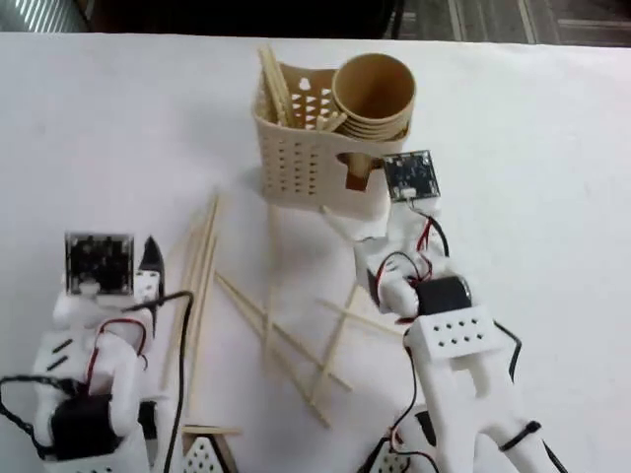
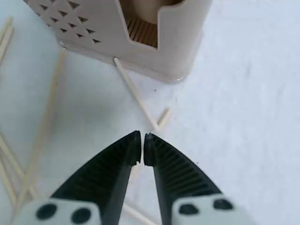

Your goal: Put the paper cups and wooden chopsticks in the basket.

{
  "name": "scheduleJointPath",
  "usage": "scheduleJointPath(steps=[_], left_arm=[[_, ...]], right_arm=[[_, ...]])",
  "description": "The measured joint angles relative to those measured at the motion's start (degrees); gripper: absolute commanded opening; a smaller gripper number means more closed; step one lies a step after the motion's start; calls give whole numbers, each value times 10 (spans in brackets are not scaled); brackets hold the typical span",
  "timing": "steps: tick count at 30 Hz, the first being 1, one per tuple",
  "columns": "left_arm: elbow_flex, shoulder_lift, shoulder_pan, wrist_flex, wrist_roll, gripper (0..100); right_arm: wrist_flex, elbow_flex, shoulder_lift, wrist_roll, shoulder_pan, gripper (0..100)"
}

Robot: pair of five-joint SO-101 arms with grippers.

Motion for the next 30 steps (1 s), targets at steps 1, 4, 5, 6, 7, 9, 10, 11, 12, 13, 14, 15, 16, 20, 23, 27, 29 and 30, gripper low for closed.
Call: scheduleJointPath(steps=[1, 4, 5, 6, 7, 9, 10, 11, 12, 13, 14, 15, 16, 20, 23, 27, 29, 30], left_arm=[[-22, 40, 4, 0, -4, 160], [-95, 165, 7, 0, -18, 218], [-120, 210, 7, 0, -23, 239], [-144, 254, 9, 0, -27, 253], [-166, 296, 15, 0, -33, 251], [-211, 381, 29, 0, -41, 245], [-230, 424, 36, 0, -42, 246], [-251, 469, 43, 0, -44, 246], [-270, 512, 51, 0, -44, 246], [-290, 556, 57, 0, -44, 246], [-310, 600, 62, 0, -44, 245], [-331, 644, 68, 0, -44, 245], [-353, 688, 72, 0, -44, 245], [-448, 852, 80, 0, -44, 245], [-517, 959, 80, 0, -44, 245], [-589, 1071, 84, 11, -43, 245], [-623, 1114, 91, 36, -46, 245], [-640, 1131, 96, 47, -46, 245]], right_arm=[[-9, 8, -6, 0, 3, 28], [-27, 24, -23, 0, 2, 28], [-31, 26, -25, 0, 1, 28], [-33, 28, -27, 0, 1, 28], [-34, 29, -30, 0, 2, 28], [-40, 31, -31, 0, 1, 28], [-40, 31, -31, 0, 1, 28], [-40, 31, -31, 0, 3, 28], [-40, 31, -31, 0, 4, 28], [-40, 31, -31, 0, 5, 28], [-40, 31, -31, 0, 5, 28], [-40, 31, -31, 0, 4, 28], [-40, 31, -31, 0, 4, 28], [-40, 31, -31, 0, 4, 28], [-40, 31, -31, 0, 4, 28], [-40, 31, -31, 0, 4, 28], [-40, 31, -31, 0, 4, 28], [-40, 31, -31, 0, 4, 28]])
